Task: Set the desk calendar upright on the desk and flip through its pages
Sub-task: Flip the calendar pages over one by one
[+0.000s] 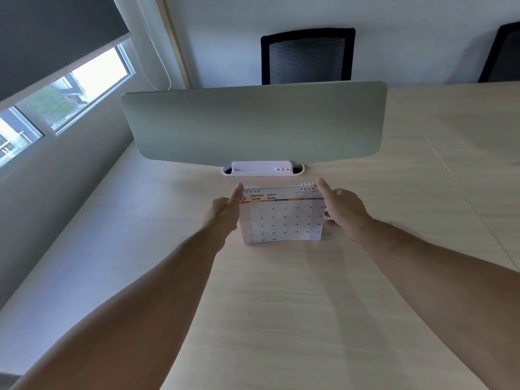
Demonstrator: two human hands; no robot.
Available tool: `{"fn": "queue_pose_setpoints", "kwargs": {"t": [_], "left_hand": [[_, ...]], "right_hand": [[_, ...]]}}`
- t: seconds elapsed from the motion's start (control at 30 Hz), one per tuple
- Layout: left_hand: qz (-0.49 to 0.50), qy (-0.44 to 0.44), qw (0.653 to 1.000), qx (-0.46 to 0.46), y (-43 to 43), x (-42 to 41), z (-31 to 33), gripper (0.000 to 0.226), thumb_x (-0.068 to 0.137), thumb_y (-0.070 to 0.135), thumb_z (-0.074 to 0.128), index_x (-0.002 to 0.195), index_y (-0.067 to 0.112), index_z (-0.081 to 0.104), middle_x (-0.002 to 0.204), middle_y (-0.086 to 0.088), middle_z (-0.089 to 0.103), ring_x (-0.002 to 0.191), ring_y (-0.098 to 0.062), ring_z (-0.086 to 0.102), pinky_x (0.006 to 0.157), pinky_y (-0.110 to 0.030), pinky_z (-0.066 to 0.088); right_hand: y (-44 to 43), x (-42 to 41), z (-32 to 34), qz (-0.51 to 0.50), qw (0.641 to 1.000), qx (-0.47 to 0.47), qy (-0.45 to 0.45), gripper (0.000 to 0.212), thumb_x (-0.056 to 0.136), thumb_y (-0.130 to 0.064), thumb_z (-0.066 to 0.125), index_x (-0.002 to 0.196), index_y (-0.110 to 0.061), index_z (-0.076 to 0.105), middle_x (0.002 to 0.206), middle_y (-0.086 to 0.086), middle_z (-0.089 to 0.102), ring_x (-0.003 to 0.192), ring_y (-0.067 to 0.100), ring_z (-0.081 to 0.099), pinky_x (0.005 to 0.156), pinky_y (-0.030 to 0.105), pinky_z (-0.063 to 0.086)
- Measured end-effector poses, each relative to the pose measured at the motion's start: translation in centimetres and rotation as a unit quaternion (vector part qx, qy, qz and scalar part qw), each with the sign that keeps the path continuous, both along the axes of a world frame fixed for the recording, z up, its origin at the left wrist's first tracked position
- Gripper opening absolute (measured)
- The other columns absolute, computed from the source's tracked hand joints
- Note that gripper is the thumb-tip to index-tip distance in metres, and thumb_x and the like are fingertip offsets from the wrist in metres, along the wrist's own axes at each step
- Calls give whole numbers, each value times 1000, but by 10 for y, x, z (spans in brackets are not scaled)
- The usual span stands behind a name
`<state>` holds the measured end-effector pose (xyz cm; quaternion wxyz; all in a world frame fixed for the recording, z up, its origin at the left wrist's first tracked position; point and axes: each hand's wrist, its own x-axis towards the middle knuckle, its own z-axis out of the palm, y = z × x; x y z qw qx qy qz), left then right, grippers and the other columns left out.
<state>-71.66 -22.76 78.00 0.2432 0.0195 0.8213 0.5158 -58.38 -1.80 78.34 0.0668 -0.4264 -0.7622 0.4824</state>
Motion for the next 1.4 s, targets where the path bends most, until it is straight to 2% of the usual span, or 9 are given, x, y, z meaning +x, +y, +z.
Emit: {"fn": "queue_pose_setpoints", "kwargs": {"t": [0.13,0.2,0.33,0.7,0.87,0.97,1.03,1.2,1.4], "left_hand": [[5,-14,1000,8,5,-9,-1,76,80,75,51,105,6,76,114,-18,78,105,-38,72,102,-53,53],[9,-25,999,19,5,-14,-1,65,77,69,54,103,14,77,115,-15,79,114,-39,71,105,-56,52],[21,-23,999,34,4,-30,11,49,74,58,55,97,20,77,111,-6,80,110,-33,72,105,-56,54],[36,24,999,25,-40,-157,25,42,101,49,54,109,14,76,112,-10,79,105,-32,74,94,-47,62],[15,13,1000,22,-52,-211,28,35,103,47,53,101,19,74,112,-10,79,103,-32,76,95,-48,62],[6,9,1000,15,-55,-236,29,33,102,48,54,91,23,73,110,-9,79,101,-32,76,94,-49,62],[2,9,1000,14,-53,-249,28,34,102,49,54,90,23,72,109,-9,79,100,-31,77,92,-47,63],[-17,-16,1000,9,-52,-262,12,36,101,53,52,94,24,72,112,-9,78,105,-31,75,92,-46,63],[-14,-50,999,4,-54,-262,7,41,101,52,51,104,16,71,112,-11,78,106,-30,74,97,-44,61]], "right_hand": [[7,-3,-2,15,999,-32,-5,88,85,-75,38,103,4,72,100,19,77,98,35,71,95,52,55],[9,-9,0,-5,998,-58,8,77,88,-67,46,105,3,73,102,20,77,98,36,72,94,51,56],[7,-25,8,-42,992,-112,44,52,91,-51,61,107,-2,72,106,14,75,96,29,74,89,43,61],[-32,-144,19,-40,983,-154,87,27,84,-52,69,88,-25,69,103,6,75,92,26,75,81,39,64],[-47,-201,14,-63,980,-171,75,45,81,-56,71,106,-18,69,103,6,73,91,24,74,80,38,64],[-53,-220,15,-84,981,-156,80,34,83,-53,71,86,-20,65,87,0,67,88,23,74,80,37,64],[-53,-229,13,-94,981,-150,80,31,82,-53,71,82,-23,65,90,2,70,87,23,75,76,35,64],[-52,-240,-4,-102,978,-173,58,56,77,-59,72,113,-16,69,103,5,73,89,24,76,82,38,63],[-50,-241,-12,-111,974,-189,53,65,72,-59,76,116,-12,68,108,8,73,91,24,75,82,38,63]]}}
